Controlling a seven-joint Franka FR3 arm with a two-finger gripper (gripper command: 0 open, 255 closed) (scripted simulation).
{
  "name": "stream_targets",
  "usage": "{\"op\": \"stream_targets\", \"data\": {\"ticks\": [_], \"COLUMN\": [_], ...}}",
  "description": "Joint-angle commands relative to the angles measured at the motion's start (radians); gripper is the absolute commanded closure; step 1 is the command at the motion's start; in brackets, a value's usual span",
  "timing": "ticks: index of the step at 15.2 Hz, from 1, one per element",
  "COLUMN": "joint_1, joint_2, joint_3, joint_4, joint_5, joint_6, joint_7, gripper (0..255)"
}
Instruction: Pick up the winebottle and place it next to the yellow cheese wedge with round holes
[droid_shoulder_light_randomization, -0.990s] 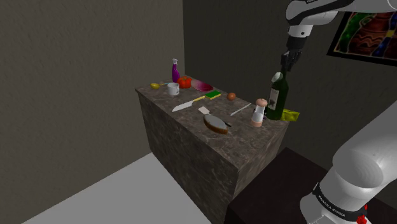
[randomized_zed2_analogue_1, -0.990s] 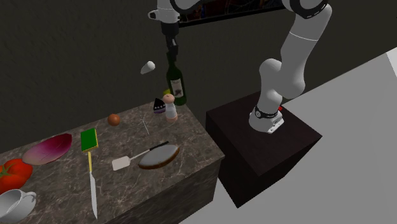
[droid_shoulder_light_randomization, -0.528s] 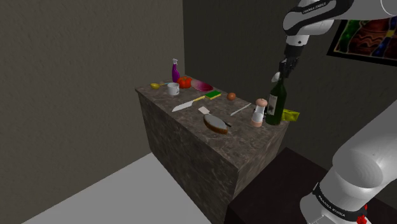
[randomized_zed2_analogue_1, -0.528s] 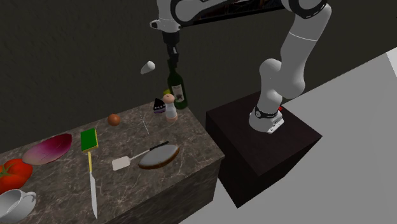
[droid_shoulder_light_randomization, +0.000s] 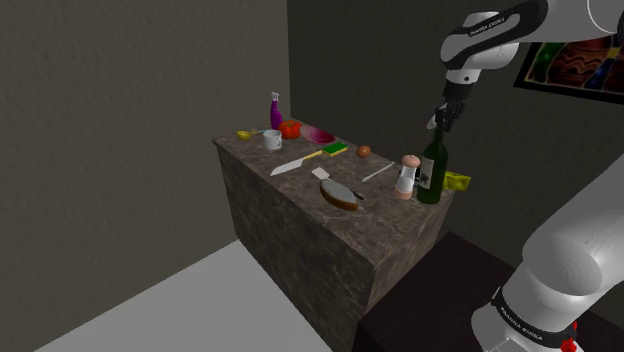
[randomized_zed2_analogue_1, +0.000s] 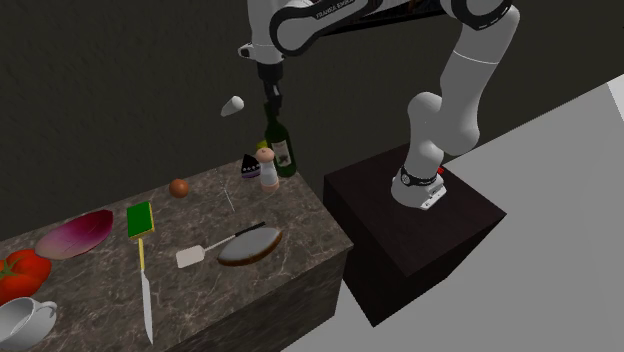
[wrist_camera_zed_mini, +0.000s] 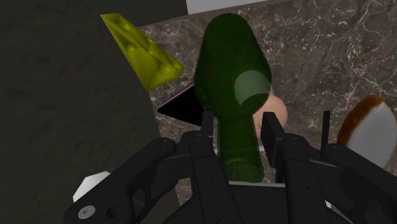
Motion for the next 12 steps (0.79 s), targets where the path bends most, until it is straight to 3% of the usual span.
{"op": "stream_targets", "data": {"ticks": [1, 5, 6, 11, 12], "joint_1": [0.0, 0.0, 0.0, 0.0, 0.001], "joint_2": [0.0, 0.0, 0.0, 0.0, -0.009], "joint_3": [0.0, 0.0, 0.0, 0.0, 0.002], "joint_4": [-0.002, -0.002, -0.002, -0.002, 0.023], "joint_5": [0.0, 0.0, 0.0, 0.0, -0.003], "joint_6": [0.003, 0.003, 0.003, 0.003, -0.03], "joint_7": [0.0, 0.0, 0.0, 0.0, 0.002], "gripper": [255, 255, 0, 0, 0]}}
